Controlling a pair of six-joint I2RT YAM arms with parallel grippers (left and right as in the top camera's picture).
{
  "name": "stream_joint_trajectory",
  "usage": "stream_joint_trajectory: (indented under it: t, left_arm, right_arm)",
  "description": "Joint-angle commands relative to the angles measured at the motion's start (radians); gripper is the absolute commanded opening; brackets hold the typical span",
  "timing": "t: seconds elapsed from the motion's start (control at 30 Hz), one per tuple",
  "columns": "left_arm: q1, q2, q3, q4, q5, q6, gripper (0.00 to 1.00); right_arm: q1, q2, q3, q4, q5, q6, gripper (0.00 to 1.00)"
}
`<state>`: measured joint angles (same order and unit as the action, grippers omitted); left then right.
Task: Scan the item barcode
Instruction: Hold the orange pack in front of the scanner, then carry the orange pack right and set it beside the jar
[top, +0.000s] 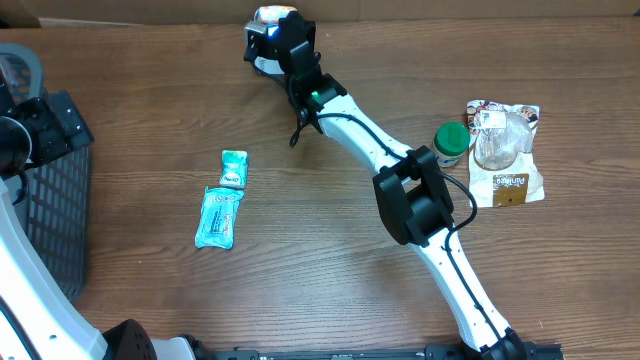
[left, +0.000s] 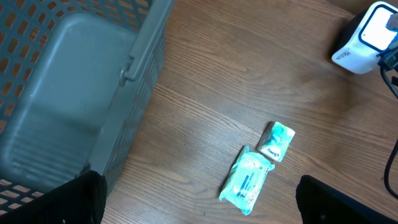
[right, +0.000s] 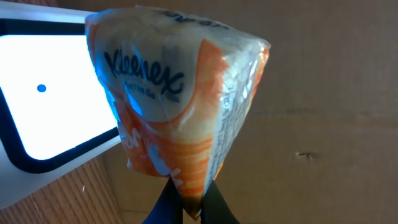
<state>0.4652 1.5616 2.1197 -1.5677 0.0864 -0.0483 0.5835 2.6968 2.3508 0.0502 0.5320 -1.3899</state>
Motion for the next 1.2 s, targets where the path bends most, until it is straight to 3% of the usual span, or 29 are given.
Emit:
stream_joint_trajectory:
  t: [0.0,0.13,0.33,0.47,0.6,0.73,0.83,0.93,1.17]
  left_arm:
    - [-0.002,0.003,0.010,0.001,0.011,0.016,1.00]
    - [-0.002,0.003,0.010,0.001,0.011,0.016,0.99]
    - [-0.002,0.003,0.010,0.001,0.011,0.016,0.99]
    - [-0.002,0.003,0.010,0.001,0.011,0.016,0.99]
    - [-0.002,0.003,0.010,0.001,0.011,0.016,1.00]
    - [-0.002,0.003,0.010,0.001,0.011,0.016,0.99]
    - [-0.002,0.003,0.010,0.001,0.011,0.016,1.00]
    - [-0.002,0.003,0.010,0.001,0.011,0.016,1.00]
    - [-0.002,0.003,0.010,0.001,0.011,0.016,1.00]
  right_arm:
    - [0.009,-0.047,0.005,-0.027,0.023,-0.008,0.04]
    - [0.019,-0.112,0.005,-0.111,-0.011,0.048,0.04]
    - [0.018,-0.280,0.005,-0.311,-0.121,0.427,0.04]
    - [0.020,-0.433,0.005,-0.561,-0.163,0.808,0.04]
    - [0.018,-0.577,0.005,-0.897,-0.218,1.283,0.04]
    - [-0.021,-0.656,0.005,-1.249,-0.277,1.534,0.04]
    - [-0.089,-0.663,0.005,-1.469,-0.346,1.654,0.04]
    - [-0.169,-0.647,-0.013,-1.586,-0.417,1.700,0.04]
    - [-0.354,-0.624,-0.184,-1.595,-0.464,1.688,0.04]
